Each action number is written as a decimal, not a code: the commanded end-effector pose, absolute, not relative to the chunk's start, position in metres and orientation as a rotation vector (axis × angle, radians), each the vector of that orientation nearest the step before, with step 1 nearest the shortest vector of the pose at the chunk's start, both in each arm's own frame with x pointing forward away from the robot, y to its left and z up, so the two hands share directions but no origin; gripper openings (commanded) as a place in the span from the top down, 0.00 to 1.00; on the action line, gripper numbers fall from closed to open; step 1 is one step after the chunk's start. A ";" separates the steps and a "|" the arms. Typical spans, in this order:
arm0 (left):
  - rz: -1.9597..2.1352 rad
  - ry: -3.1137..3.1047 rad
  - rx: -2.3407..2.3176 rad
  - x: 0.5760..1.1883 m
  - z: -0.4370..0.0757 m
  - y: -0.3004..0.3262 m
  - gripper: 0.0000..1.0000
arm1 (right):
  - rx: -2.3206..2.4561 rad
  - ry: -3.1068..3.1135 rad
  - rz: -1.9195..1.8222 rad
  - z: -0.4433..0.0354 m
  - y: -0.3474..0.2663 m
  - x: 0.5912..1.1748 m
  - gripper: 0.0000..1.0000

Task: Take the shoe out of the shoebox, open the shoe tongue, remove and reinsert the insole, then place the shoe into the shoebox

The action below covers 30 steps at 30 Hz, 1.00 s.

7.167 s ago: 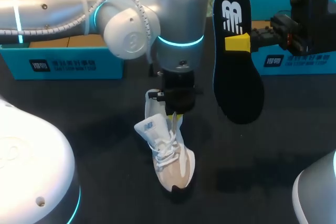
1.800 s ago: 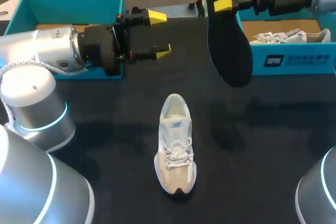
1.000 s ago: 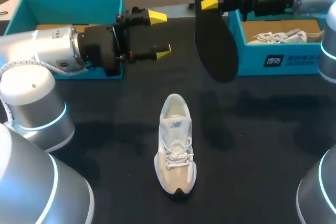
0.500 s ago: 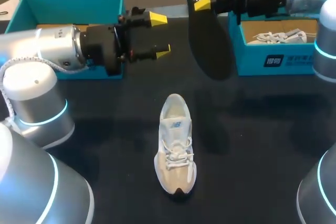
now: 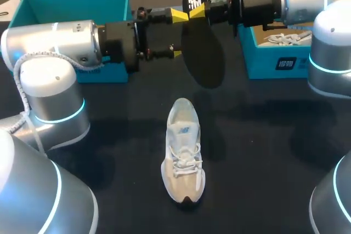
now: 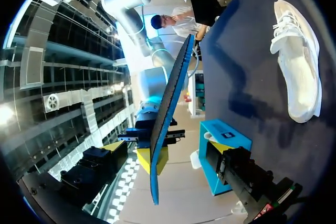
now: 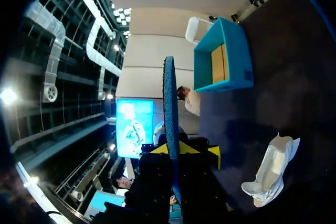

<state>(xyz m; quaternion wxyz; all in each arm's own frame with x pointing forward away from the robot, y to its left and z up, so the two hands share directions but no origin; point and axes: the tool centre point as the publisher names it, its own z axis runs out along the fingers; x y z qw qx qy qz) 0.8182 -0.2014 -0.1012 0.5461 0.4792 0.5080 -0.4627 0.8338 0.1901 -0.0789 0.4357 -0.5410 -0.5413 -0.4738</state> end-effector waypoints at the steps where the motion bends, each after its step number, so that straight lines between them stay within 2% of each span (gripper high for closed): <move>1: -1.092 1.204 1.145 0.817 -0.104 -0.203 0.00 | -1.349 -1.347 -1.179 -0.079 0.190 0.833 1.00; 24: -1.128 1.214 1.135 0.823 -0.127 -0.213 0.00 | -1.466 -1.140 -1.093 -0.097 0.196 0.842 1.00; 30: -1.132 1.191 1.149 0.820 -0.117 -0.221 0.00 | -1.466 -1.140 -1.093 -0.097 0.196 0.842 1.00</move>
